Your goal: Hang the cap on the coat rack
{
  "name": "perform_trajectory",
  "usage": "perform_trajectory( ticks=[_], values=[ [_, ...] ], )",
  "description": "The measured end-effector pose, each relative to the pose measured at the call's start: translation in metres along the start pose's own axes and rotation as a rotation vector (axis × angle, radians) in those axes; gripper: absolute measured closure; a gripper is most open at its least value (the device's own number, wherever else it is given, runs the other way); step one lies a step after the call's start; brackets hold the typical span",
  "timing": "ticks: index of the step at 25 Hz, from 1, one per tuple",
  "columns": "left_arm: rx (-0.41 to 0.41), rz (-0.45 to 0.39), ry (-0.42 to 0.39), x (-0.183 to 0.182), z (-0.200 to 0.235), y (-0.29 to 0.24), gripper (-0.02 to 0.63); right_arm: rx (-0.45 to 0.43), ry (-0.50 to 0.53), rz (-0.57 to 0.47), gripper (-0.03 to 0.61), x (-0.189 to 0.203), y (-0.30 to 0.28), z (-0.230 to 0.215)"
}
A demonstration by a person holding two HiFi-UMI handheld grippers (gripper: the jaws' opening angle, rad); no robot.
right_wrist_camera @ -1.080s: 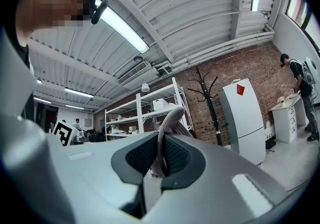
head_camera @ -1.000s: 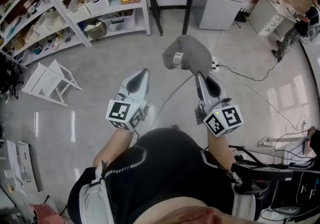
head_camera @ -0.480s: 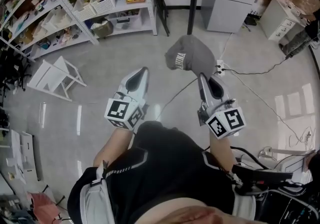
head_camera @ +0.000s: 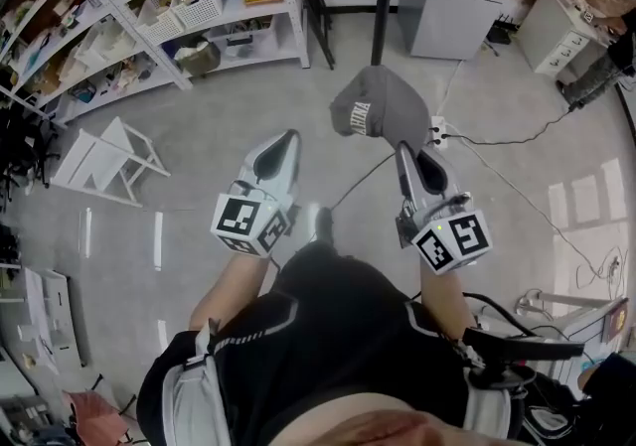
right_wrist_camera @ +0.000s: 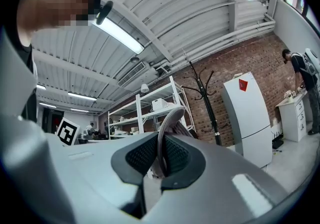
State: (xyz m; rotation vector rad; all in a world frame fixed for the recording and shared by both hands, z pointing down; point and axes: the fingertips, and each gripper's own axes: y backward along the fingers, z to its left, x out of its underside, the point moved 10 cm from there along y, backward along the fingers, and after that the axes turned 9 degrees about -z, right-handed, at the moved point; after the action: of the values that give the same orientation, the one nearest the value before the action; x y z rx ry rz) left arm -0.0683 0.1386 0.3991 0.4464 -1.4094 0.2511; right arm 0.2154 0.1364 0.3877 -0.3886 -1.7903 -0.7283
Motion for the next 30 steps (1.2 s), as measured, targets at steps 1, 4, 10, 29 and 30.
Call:
perform_trajectory(
  ticks=[1,4,10,29,30],
  values=[
    [0.003,0.002,0.004,0.003,0.004,-0.006,0.614,0.003,0.003,0.000,0.551,0.000,-0.005,-0.003],
    [0.016,0.004,0.015,0.006,0.014,-0.023,0.614,0.012,0.008,-0.003,0.551,-0.001,-0.019,-0.010],
    [0.024,-0.009,0.032,0.006,0.051,-0.055,0.614,0.022,0.030,0.001,0.551,0.002,-0.064,-0.022],
    [0.068,-0.028,0.111,0.017,0.166,-0.156,0.614,0.051,0.074,0.049,0.551,0.025,-0.198,-0.055],
    [0.070,-0.029,0.111,0.016,0.172,-0.160,0.614,0.052,0.075,0.048,0.551,0.026,-0.205,-0.055]
  ],
)
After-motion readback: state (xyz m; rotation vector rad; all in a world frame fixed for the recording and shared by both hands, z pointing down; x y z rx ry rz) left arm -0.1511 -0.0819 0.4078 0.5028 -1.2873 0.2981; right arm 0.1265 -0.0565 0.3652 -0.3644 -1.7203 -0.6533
